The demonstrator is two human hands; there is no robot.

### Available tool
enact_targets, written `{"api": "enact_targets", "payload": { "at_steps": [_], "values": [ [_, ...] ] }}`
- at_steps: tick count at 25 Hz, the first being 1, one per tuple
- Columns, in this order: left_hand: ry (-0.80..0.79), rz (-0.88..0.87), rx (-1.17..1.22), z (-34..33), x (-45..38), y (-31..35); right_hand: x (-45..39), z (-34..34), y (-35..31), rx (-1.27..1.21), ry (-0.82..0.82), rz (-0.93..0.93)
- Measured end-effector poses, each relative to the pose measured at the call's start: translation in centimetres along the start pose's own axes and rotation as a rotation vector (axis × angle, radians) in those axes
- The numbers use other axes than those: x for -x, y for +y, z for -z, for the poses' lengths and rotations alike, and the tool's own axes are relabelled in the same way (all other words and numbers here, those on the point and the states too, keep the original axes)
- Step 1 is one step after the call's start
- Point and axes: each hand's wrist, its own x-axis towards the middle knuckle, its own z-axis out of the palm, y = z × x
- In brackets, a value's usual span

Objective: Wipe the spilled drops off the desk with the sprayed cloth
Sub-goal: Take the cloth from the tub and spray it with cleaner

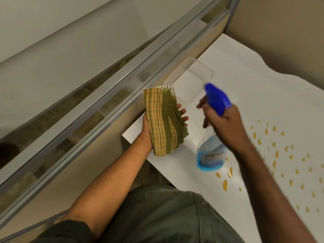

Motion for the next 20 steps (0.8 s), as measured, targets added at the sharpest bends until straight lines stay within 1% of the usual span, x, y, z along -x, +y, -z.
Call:
{"api": "enact_targets", "payload": {
  "at_steps": [2, 5, 7, 10, 14, 16, 20],
  "values": [
    [-0.004, -0.027, 0.004, 0.0, 0.0, -0.3, 1.5, -1.9, 1.6, 0.02, -0.03, -0.106],
    [0.074, 0.013, 0.043, -0.6, 0.0, -0.9, 2.6, -4.4, 2.8, 0.064, -0.058, -0.151],
    [0.076, 0.029, 0.011, -1.2, -0.1, -1.2, 2.8, -5.4, 3.2, 0.118, -0.062, -0.164],
    [0.038, 0.014, -0.01, -1.8, 0.1, -1.5, 2.8, -5.9, 3.5, 0.157, -0.01, -0.125],
    [0.14, 0.001, 0.007, -1.3, 0.3, -1.9, 2.9, -6.0, 3.2, 0.124, 0.045, -0.063],
    [0.182, -0.017, -0.014, -1.4, 0.6, -1.9, 3.1, -6.0, 3.0, 0.091, 0.099, -0.034],
    [0.212, -0.04, -0.027, -1.4, 0.8, -1.8, 2.9, -5.4, 2.7, 0.067, 0.176, -0.071]
  ]
}}
